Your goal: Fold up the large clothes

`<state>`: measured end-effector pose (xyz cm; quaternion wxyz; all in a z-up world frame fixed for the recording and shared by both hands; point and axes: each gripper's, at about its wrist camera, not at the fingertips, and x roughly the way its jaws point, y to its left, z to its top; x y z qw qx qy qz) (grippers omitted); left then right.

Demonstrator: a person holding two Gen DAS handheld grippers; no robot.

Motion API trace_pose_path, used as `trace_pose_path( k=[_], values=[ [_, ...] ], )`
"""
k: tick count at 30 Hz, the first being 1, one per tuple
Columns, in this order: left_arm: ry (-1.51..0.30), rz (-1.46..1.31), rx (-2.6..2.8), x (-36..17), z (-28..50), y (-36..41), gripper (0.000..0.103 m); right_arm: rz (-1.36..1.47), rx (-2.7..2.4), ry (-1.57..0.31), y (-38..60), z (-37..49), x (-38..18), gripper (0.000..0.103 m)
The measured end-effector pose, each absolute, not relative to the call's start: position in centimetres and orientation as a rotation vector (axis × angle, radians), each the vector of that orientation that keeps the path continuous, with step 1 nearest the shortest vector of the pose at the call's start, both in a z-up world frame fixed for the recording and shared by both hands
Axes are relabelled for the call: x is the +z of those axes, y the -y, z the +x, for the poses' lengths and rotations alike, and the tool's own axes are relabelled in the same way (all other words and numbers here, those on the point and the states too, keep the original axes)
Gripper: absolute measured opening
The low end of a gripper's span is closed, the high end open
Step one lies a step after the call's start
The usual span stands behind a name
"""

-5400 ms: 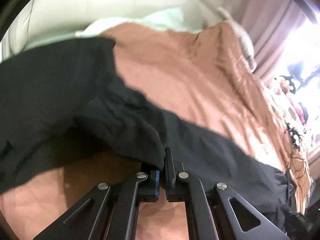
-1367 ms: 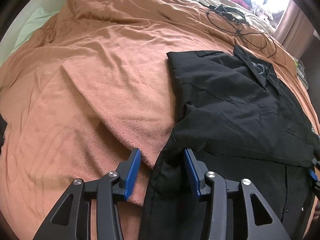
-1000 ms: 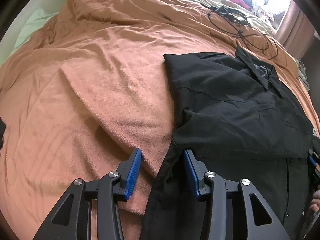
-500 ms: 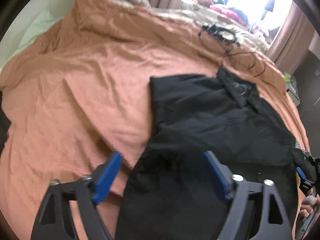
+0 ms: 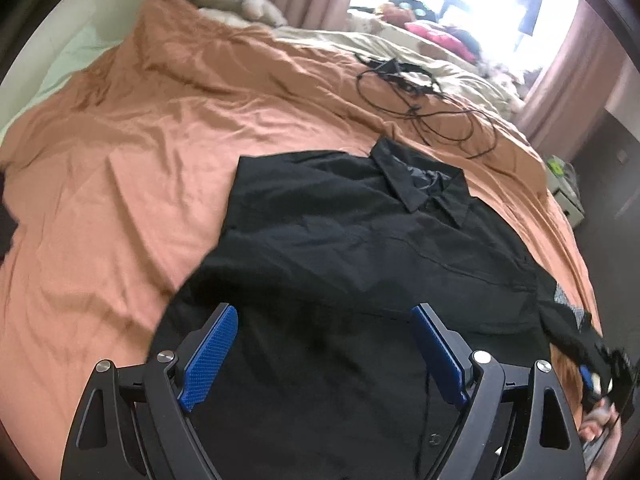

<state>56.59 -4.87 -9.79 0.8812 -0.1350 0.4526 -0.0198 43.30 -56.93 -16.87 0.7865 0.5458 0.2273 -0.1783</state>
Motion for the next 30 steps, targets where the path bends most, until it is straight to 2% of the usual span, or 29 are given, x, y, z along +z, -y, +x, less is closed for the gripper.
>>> trace_pose_path(
  k=[5, 10, 12, 13, 14, 15, 30],
  values=[
    [-0.968, -0.285, -0.02, -10.7, 56.4, 7.1, 0.089, 1.185, -0.421, -0.438, 60.0, 41.9, -17.3, 0.06],
    [-0.97, -0.346, -0.048, -11.9, 56.4, 7.7, 0.089, 1.15, -0.472, -0.411, 63.1, 40.9, -18.1, 0.053],
    [-0.971, -0.376, -0.065, -12.4, 56.5, 7.5, 0.089, 1.16, -0.479, -0.406, 63.8, 40.3, -18.6, 0.034],
    [-0.971, -0.391, -0.064, -12.5, 56.6, 7.4, 0.089, 1.177, -0.467, -0.401, 64.2, 40.2, -19.0, 0.028],
    [-0.969, -0.408, -0.062, -12.7, 56.6, 7.2, 0.089, 1.183, -0.455, -0.395, 64.3, 40.2, -19.1, 0.013],
    [-0.967, -0.419, -0.063, -12.7, 56.6, 7.2, 0.089, 1.183, -0.43, -0.38, 64.2, 40.2, -19.1, 0.006],
    [-0.943, -0.506, -0.088, -12.2, 56.1, 4.5, 0.089, 0.947, -0.211, -0.216, 54.5, 42.3, -7.6, 0.005]
  ],
)
